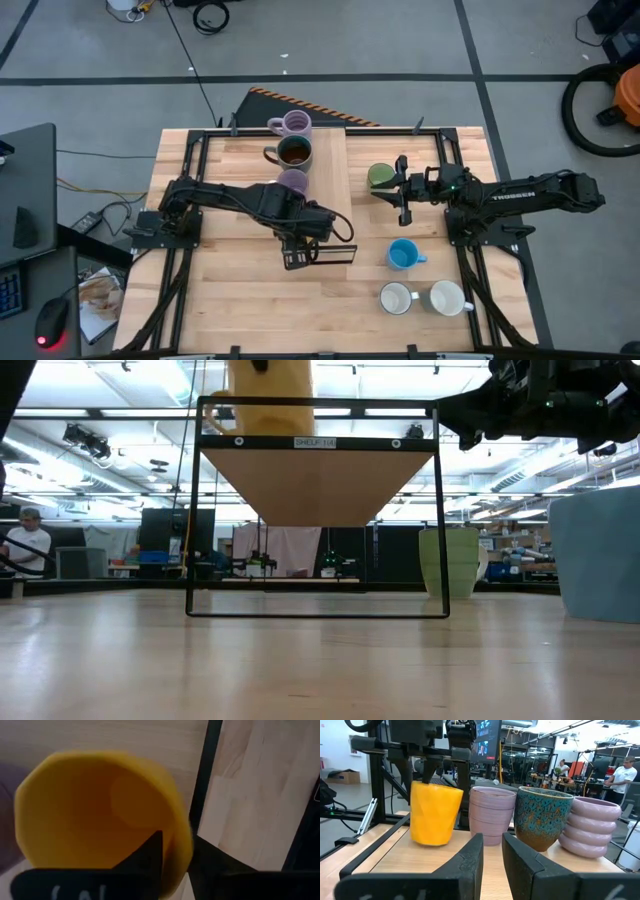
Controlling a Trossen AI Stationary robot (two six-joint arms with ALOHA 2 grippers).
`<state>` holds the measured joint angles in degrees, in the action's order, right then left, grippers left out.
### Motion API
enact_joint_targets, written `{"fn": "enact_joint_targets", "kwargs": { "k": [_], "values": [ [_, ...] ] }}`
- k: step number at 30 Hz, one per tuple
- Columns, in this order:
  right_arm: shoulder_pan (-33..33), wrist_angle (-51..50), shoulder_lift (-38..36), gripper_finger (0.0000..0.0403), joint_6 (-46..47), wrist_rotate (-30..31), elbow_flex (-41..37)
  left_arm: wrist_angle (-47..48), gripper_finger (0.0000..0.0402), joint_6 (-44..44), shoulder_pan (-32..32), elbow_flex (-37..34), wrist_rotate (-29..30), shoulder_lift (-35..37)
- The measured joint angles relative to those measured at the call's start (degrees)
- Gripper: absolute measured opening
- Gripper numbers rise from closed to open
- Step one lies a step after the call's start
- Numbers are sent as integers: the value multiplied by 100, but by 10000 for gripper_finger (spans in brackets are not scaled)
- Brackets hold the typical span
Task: Place coffee mugs
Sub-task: Put the yellow mug on the shelf
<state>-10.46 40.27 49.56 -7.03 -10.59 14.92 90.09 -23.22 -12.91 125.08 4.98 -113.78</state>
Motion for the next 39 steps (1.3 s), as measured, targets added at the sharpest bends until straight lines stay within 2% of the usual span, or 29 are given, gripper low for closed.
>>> {"fn": "enact_joint_targets", "kwargs": {
  "k": [13, 31, 39],
  "values": [
    [0, -4, 0, 77, 0, -2, 0, -3, 129, -125, 0, 0, -142, 0],
    [0, -9, 0, 77, 52, -4, 0, -7, 117, -1343, 22, 0, -261, 0],
    [0, -10, 0, 77, 48, -4, 0, -7, 120, -1032, 24, 0, -196, 4]
  ]
}}
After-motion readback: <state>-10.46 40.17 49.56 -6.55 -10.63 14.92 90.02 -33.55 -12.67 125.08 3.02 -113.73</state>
